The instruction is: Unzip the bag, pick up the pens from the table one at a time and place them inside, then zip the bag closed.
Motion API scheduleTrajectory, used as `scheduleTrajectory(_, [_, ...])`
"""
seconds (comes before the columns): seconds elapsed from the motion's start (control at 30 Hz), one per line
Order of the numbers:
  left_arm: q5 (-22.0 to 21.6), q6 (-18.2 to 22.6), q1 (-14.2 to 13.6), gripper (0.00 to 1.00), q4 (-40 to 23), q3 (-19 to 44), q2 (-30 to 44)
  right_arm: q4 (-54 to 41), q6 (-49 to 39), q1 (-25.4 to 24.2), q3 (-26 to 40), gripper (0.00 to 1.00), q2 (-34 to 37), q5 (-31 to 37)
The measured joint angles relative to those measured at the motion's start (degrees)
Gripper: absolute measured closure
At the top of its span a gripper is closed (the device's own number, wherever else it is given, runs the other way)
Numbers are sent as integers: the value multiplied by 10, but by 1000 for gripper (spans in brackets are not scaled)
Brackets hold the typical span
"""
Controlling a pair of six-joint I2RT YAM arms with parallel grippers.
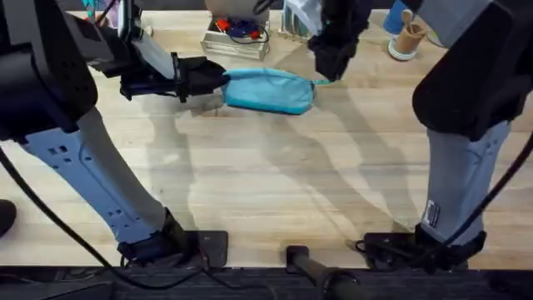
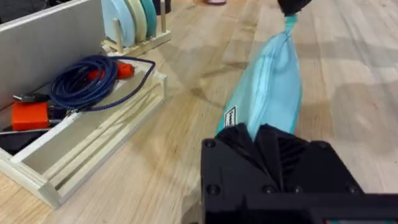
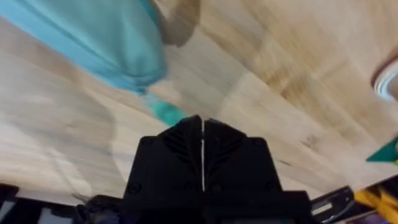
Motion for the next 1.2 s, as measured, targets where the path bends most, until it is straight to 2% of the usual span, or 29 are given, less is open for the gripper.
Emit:
scheduleTrajectory(0.23, [0,-2,0,962,0,0,0,-5,9,-52,0,969,5,42])
scheduleTrajectory(0.33, [0,-2,0,962,0,0,0,-5,11,-58,0,969,5,50])
scheduleTrajectory(0.83, [0,-2,0,962,0,0,0,-5,12,-48,0,969,5,52])
scheduleTrajectory(1.07, [0,-2,0,962,0,0,0,-3,14,-22,0,969,-3,52])
scheduleTrajectory(1.2, [0,-2,0,962,0,0,0,-2,19,-6,0,969,-32,52])
